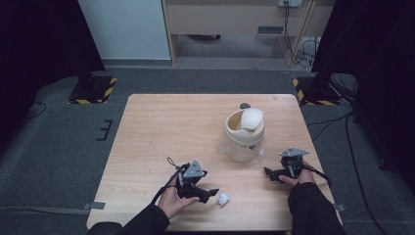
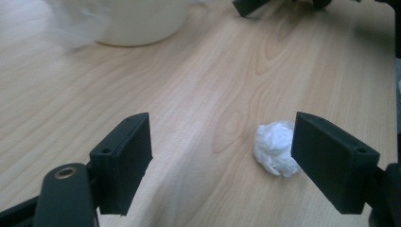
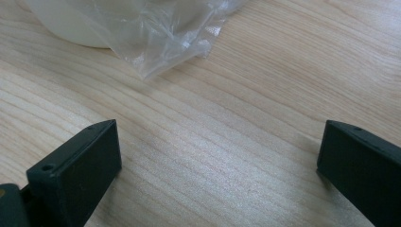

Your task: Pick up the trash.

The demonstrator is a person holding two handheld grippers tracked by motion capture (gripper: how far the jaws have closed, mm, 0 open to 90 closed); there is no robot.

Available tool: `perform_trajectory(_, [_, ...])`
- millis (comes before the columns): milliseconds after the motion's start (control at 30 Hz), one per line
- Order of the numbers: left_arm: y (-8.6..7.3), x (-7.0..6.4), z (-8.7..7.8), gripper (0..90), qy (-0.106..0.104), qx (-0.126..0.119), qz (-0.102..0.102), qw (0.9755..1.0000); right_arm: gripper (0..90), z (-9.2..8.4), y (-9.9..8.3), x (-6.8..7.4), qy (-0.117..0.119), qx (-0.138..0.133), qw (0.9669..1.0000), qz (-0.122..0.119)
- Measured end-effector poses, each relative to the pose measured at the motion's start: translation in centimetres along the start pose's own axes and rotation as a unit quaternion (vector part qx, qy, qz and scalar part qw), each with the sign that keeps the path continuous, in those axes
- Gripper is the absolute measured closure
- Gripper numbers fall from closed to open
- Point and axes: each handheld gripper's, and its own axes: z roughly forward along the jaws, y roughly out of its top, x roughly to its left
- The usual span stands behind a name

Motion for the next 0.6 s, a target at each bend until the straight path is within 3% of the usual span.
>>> perform_trajectory(233, [-0.1,-1.6,1.7,23.4,-0.026,0.030,0.026,0.9989,0.6,0.0,0.0,0.0,0.000,0.000,1.0000,0.000])
perform_trajectory(600, [-0.4,-2.8,3.4,32.0,-0.039,0.067,0.049,0.9958,0.7,0.0,0.0,0.0,0.000,0.000,1.0000,0.000])
